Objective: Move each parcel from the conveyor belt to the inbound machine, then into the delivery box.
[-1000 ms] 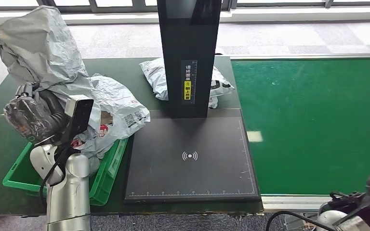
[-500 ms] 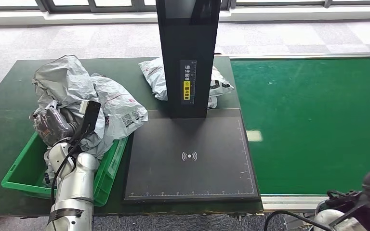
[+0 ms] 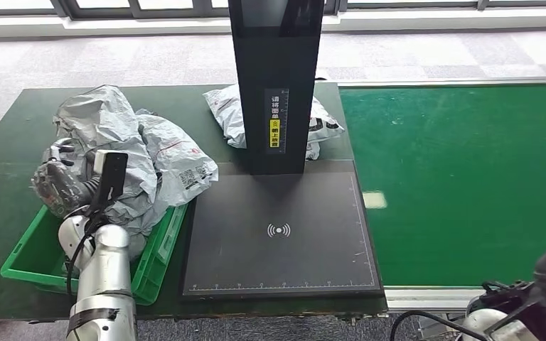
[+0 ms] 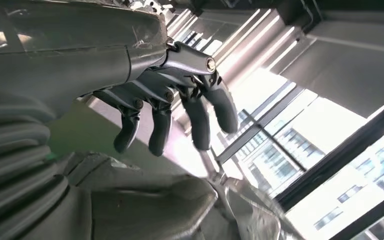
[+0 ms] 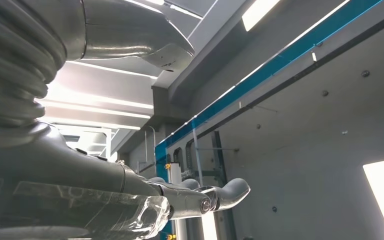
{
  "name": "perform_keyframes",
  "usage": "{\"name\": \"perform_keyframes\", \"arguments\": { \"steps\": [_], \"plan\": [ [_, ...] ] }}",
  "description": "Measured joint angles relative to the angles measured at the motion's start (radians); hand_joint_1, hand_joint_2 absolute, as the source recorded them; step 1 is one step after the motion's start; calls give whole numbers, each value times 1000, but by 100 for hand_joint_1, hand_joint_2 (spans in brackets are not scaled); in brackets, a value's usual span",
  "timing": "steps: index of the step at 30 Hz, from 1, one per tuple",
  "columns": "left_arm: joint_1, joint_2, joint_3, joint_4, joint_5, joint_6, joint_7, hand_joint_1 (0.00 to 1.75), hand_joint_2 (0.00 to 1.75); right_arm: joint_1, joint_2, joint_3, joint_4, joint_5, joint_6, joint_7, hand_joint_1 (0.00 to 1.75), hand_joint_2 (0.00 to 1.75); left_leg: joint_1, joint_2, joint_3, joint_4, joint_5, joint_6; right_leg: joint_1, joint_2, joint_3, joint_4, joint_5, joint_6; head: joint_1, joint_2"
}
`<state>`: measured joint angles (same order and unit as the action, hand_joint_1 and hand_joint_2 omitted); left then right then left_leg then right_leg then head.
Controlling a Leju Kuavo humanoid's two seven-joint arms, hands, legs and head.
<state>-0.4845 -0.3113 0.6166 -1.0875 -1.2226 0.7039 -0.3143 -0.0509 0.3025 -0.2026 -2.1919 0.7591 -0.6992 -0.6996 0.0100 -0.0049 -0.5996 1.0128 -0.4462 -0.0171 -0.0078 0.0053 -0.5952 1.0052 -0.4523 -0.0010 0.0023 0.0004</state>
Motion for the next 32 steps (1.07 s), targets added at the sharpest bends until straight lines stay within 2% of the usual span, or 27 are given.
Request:
{"name": "perform_keyframes", "arguments": {
  "steps": [2, 4, 10, 23, 28, 32],
  "plan": [
    [-1, -8, 46, -54, 68, 1, -77, 0, 0, 0, 0, 0, 4, -2, 0, 0, 0, 175, 0, 0, 0, 0, 0, 0, 0, 0, 0, 0, 0, 0, 0, 0],
    [-1, -13, 75, -96, 109, 1, -116, 0, 0, -1, 0, 0, 8, -3, 0, 0, 0, 175, 0, -2, 0, 0, 0, 0, 0, -1, 0, 0, -1, 0, 0, 0],
    [0, -25, 108, -184, 247, 1, -232, 0, 0, -2, 0, -2, 20, -8, 0, 0, 0, 175, 0, -3, 0, 0, 0, 0, 1, -2, 1, 0, -1, 0, 0, 0],
    [28, -36, 96, -303, 468, 0, -336, 0, 0, 0, 0, -18, 23, -12, 0, 0, 0, 175, 0, -3, 0, 0, 0, 0, 1, -2, 1, 0, -1, -1, 0, 0],
    [31, -38, 77, -319, 490, -1, -344, 0, 0, 1, 0, -25, 23, -13, 0, 0, 0, 175, 0, -3, 0, 0, 0, 0, 1, -2, 1, 0, -1, -1, 0, 0],
    [31, -38, 70, -324, 494, -3, -345, 0, 175, 1, 0, -27, 23, -13, 0, 0, 0, 175, 0, -3, 0, 0, 0, 0, 1, -2, 1, 0, -1, -1, 0, 0]
  ]
}}
